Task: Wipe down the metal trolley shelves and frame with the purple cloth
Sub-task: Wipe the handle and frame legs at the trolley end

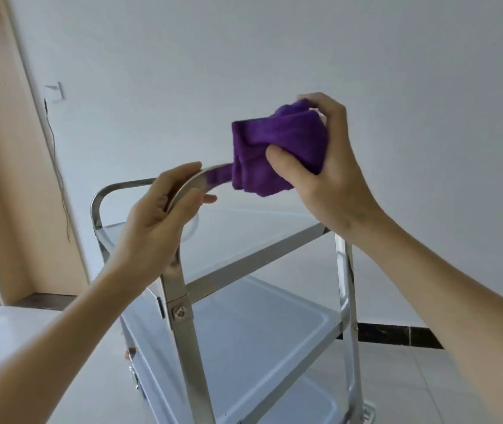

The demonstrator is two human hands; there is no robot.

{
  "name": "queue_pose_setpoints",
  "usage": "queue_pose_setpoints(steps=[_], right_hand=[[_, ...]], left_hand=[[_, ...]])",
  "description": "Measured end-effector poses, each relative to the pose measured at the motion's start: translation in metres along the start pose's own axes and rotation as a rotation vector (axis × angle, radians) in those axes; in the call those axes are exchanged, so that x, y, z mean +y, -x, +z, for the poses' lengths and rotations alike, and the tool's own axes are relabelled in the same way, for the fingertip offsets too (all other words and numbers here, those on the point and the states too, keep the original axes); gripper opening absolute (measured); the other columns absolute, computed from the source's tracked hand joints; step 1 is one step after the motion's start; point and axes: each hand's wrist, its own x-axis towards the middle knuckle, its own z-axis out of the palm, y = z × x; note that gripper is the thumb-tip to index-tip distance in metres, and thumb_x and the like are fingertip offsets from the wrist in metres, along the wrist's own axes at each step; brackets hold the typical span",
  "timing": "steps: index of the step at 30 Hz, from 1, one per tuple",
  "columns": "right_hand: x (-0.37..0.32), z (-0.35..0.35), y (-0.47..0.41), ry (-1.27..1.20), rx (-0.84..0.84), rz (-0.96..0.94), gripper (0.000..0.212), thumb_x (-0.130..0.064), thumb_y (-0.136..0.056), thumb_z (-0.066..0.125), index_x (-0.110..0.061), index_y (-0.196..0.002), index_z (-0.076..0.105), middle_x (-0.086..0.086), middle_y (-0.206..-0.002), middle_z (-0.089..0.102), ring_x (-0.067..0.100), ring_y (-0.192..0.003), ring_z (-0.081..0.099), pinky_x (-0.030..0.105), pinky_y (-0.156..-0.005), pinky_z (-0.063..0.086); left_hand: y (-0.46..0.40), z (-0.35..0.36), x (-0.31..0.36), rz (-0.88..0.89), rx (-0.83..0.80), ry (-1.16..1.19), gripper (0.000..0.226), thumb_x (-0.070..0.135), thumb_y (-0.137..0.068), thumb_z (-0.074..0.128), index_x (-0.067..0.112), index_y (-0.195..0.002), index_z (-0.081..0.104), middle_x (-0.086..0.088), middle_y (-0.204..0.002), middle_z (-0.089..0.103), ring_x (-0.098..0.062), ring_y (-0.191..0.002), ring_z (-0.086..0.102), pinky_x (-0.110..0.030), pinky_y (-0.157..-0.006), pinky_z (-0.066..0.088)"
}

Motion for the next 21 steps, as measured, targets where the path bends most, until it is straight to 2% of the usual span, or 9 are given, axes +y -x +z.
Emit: queue_pose_setpoints(steps=[2, 4, 6, 8, 10, 14, 17, 19, 21], right_hand=[[0.003, 0.016, -0.023, 0.26, -0.24, -0.138, 0.057, -0.032, -0.083, 0.074, -0.023, -0.132, 0.046, -0.01, -0.127, 0.056, 0.018, -0.116, 0.052, 0.041, -0.097, 0.045], [0.007, 0.036, -0.041, 0.567, -0.508, -0.257, 0.062, -0.042, -0.08, 0.076, -0.029, -0.134, 0.048, -0.008, -0.132, 0.05, 0.018, -0.118, 0.048, 0.038, -0.098, 0.042], [0.011, 0.059, -0.051, 0.804, -0.653, -0.38, 0.068, -0.048, -0.078, 0.076, -0.033, -0.137, 0.046, -0.007, -0.134, 0.047, 0.019, -0.115, 0.049, 0.039, -0.096, 0.044], [0.012, 0.082, -0.055, 0.867, -0.666, -0.411, 0.067, -0.046, -0.077, 0.075, -0.034, -0.136, 0.045, -0.007, -0.127, 0.051, 0.019, -0.105, 0.053, 0.039, -0.087, 0.049], [0.014, 0.096, -0.058, 0.774, -0.638, -0.369, 0.058, -0.045, -0.078, 0.072, -0.036, -0.13, 0.049, -0.009, -0.114, 0.056, 0.018, -0.096, 0.057, 0.04, -0.078, 0.052], [0.037, 0.087, -0.067, 0.729, -0.608, -0.221, 0.051, -0.043, -0.071, 0.075, -0.04, -0.116, 0.051, -0.012, -0.1, 0.058, 0.017, -0.088, 0.059, 0.04, -0.078, 0.053], [0.066, 0.066, -0.072, 0.745, -0.545, -0.095, 0.053, -0.037, -0.066, 0.082, -0.038, -0.111, 0.054, -0.011, -0.097, 0.06, 0.018, -0.088, 0.059, 0.033, -0.078, 0.05], [0.083, 0.055, -0.075, 0.704, -0.494, -0.008, 0.054, -0.038, -0.063, 0.084, -0.039, -0.109, 0.055, -0.011, -0.096, 0.062, 0.017, -0.089, 0.06, 0.028, -0.076, 0.047], [0.098, 0.043, -0.073, 0.632, -0.423, 0.134, 0.053, -0.041, -0.062, 0.083, -0.04, -0.107, 0.054, -0.015, -0.095, 0.063, 0.014, -0.09, 0.061, 0.027, -0.075, 0.049]], left_hand=[[0.0, -0.017, -0.009, 0.005, -0.006, 0.01, 0.038, 0.026, -0.096, 0.052, 0.019, -0.133, 0.055, 0.003, -0.122, 0.068, -0.02, -0.108, 0.068, -0.045, -0.103, 0.047], [0.001, -0.033, -0.017, 0.006, -0.007, 0.011, 0.036, 0.026, -0.097, 0.051, 0.02, -0.133, 0.056, 0.001, -0.123, 0.067, -0.022, -0.109, 0.066, -0.042, -0.102, 0.046], [0.001, -0.046, -0.024, 0.017, -0.01, 0.015, 0.035, 0.024, -0.099, 0.05, 0.017, -0.132, 0.056, -0.002, -0.123, 0.067, -0.025, -0.109, 0.066, -0.037, -0.1, 0.047], [0.002, -0.057, -0.03, 0.032, -0.009, 0.008, 0.033, 0.02, -0.101, 0.049, 0.013, -0.133, 0.056, -0.005, -0.122, 0.067, -0.025, -0.107, 0.066, -0.028, -0.096, 0.049], [0.003, -0.067, -0.034, 0.037, 0.009, -0.003, 0.035, 0.018, -0.1, 0.047, 0.012, -0.132, 0.056, -0.007, -0.122, 0.066, -0.023, -0.106, 0.066, -0.022, -0.094, 0.048], [0.006, -0.084, -0.039, 0.041, 0.036, -0.033, 0.034, 0.018, -0.099, 0.045, 0.013, -0.131, 0.057, -0.01, -0.122, 0.065, -0.017, -0.105, 0.068, -0.018, -0.096, 0.046], [0.008, -0.097, -0.043, 0.05, 0.074, -0.066, 0.034, 0.015, -0.099, 0.044, 0.011, -0.13, 0.057, -0.011, -0.117, 0.068, -0.003, -0.092, 0.069, -0.008, -0.087, 0.046], [0.008, -0.106, -0.049, 0.043, 0.082, -0.067, 0.034, 0.015, -0.099, 0.044, 0.011, -0.131, 0.057, -0.011, -0.116, 0.068, -0.003, -0.092, 0.069, -0.011, -0.088, 0.048], [0.008, -0.112, -0.052, 0.045, 0.088, -0.073, 0.035, 0.021, -0.099, 0.045, 0.018, -0.131, 0.058, -0.004, -0.116, 0.07, -0.014, -0.102, 0.069, -0.023, -0.099, 0.048]])
